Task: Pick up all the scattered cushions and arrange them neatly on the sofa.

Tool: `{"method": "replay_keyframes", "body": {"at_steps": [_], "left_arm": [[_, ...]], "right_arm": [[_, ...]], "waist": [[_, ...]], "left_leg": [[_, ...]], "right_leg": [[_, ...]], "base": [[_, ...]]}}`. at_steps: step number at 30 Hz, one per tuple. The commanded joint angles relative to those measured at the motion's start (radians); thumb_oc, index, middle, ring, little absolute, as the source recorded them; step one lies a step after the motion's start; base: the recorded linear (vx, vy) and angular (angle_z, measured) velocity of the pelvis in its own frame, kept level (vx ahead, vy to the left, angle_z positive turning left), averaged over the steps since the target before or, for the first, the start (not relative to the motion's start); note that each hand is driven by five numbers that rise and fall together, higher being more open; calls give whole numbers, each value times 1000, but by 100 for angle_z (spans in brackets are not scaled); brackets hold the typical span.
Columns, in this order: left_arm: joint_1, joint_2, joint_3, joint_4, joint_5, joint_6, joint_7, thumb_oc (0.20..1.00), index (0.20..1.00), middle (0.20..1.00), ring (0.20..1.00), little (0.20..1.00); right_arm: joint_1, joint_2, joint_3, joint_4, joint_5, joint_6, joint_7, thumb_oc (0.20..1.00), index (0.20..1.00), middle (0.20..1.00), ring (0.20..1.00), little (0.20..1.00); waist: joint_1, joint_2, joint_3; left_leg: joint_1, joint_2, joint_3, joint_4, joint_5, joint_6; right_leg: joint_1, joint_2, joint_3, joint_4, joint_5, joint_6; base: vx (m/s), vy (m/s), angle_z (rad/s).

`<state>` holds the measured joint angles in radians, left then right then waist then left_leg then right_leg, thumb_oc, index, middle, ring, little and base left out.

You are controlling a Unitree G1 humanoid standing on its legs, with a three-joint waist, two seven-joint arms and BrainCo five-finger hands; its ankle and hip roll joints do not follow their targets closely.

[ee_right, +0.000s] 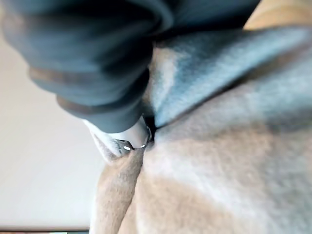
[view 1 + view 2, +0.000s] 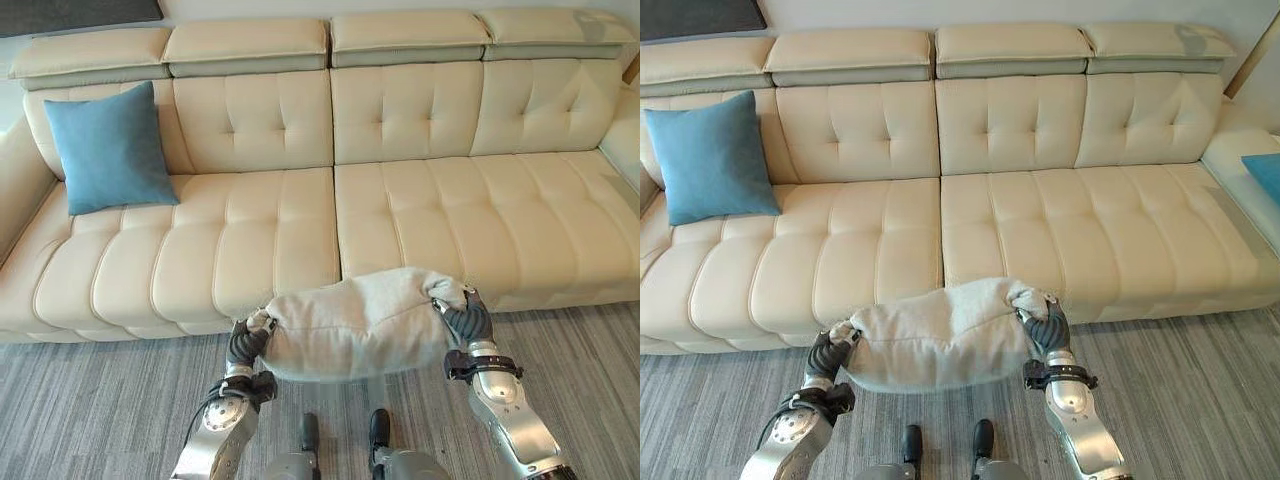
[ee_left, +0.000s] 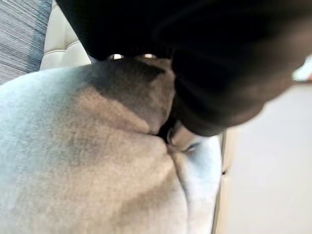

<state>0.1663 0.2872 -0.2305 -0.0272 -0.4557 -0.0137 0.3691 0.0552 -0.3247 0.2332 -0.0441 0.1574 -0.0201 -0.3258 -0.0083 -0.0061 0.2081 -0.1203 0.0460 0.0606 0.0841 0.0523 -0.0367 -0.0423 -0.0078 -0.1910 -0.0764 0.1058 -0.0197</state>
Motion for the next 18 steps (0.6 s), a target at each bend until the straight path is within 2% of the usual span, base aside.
{"method": "replay_keyframes", "body": {"at_steps": [1, 2, 3, 5, 6, 7, 9, 10, 11, 13, 14, 15, 17, 18], "left_arm": [[-80, -13, -4, -116, -17, -94, -7, 200, 200, 200, 200, 200], [-76, -15, -6, -115, -17, -92, -6, 200, 200, 200, 200, 200], [-74, -21, -9, -107, -12, -88, -5, 200, 200, 200, 200, 200], [-71, -23, -9, -106, -10, -85, -7, 200, 200, 200, 200, 200], [-57, -24, -10, -109, 3, -80, -11, 200, 200, 200, 200, 200], [-53, -25, -14, -103, 15, -76, -11, 200, 200, 200, 200, 200], [-61, -23, -17, -92, 35, -71, -7, 200, 200, 200, 200, 200], [-61, -24, -17, -92, 36, -72, -7, 200, 200, 200, 200, 200], [-63, -21, -3, -91, 38, -76, -6, 200, 200, 200, 200, 200], [-62, -17, -10, -97, 49, -80, -3, 200, 200, 200, 200, 200], [-70, -7, -7, -91, 51, -80, 2, 200, 200, 200, 200, 200], [-70, -6, -7, -91, 51, -80, 2, 200, 200, 200, 200, 200], [-88, 9, -5, -89, 53, -80, 6, 200, 200, 200, 200, 200], [-105, 23, -8, -85, 57, -77, 13, 200, 200, 200, 200, 200]], "right_arm": [[-93, -15, 26, -132, 13, -120, 16, 200, 200, 200, 200, 200], [-89, -18, 22, -130, 9, -115, 13, 200, 200, 200, 200, 200], [-88, -17, 21, -124, 9, -113, 10, 200, 200, 200, 200, 200], [-91, -17, 20, -120, 12, -113, 9, 200, 200, 200, 200, 200], [-89, -16, 16, -121, 9, -115, 7, 200, 200, 200, 200, 200], [-89, -13, 21, -115, 4, -115, 6, 200, 200, 200, 200, 200], [-97, -15, 22, -104, -9, -111, -4, 200, 200, 200, 200, 200], [-98, -15, 23, -103, -9, -112, -4, 200, 200, 200, 200, 200], [-97, -7, 23, -106, -21, -102, 0, 200, 200, 200, 200, 200], [-95, -3, 26, -109, -39, -101, 1, 200, 200, 200, 200, 200], [-96, 6, 20, -105, -54, -95, 2, 200, 200, 200, 200, 200], [-96, 6, 20, -105, -54, -95, 2, 200, 200, 200, 200, 200], [-105, 14, 23, -107, -69, -94, 7, 200, 200, 200, 200, 200], [-122, 23, 31, -100, -77, -90, 5, 200, 200, 200, 200, 200]], "waist": [[18, -14, 94], [22, -10, 96], [23, -5, 94], [21, -11, 88], [26, -13, 75], [32, -9, 71], [33, 1, 57], [34, 0, 56], [40, -7, 35], [39, -20, 14], [40, -38, 2], [42, -39, 2], [45, -55, 6], [39, -62, 21]], "left_leg": [[-92, -13, -50, 410, -27, -36], [-120, -27, -75, 421, -23, -38], [-143, -54, -87, 370, -38, -34], [-162, -69, -80, 311, -50, -25], [-163, -69, -64, 153, -41, -13], [-166, -70, -59, 14, 41, -27], [-173, -75, -62, -149, 108, -55], [-167, -75, -62, -162, 115, -55], [-149, -70, -50, -171, 97, -41], [-135, -85, -32, -171, 115, -30], [-115, -98, -28, -145, 83, -1], [-116, -98, -27, -142, 81, -1], [-95, -104, -17, -119, 37, 34], [-54, -115, -3, -116, -5, 72]], "right_leg": [[136, -12, -10, 35, -228, 34], [136, -9, -17, 36, -235, 34], [136, -11, -25, 36, -239, 36], [139, -18, -32, 31, -242, 40], [139, -15, -37, 22, -247, 48], [143, -8, -40, 13, -250, 51], [156, 3, -50, -3, -252, 60], [157, 2, -49, -4, -252, 60], [185, 2, -31, -11, -268, 75], [203, -15, -32, -11, -285, 85], [201, -41, -21, 60, -314, 93], [198, -43, -20, 66, -318, 93], [139, -73, -8, 234, -331, 111], [38, -107, -4, 443, -263, 138]], "base": [[47, -103, 8], [101, -50, 22], [142, 3, 27], [167, 20, 27], [247, 56, 25], [335, 88, 19], [239, 90, 16], [379, 150, 11], [579, 235, -8], [592, 237, -37], [311, 113, -49], [440, 172, -39], [302, 187, -1], [237, 197, 20]]}}
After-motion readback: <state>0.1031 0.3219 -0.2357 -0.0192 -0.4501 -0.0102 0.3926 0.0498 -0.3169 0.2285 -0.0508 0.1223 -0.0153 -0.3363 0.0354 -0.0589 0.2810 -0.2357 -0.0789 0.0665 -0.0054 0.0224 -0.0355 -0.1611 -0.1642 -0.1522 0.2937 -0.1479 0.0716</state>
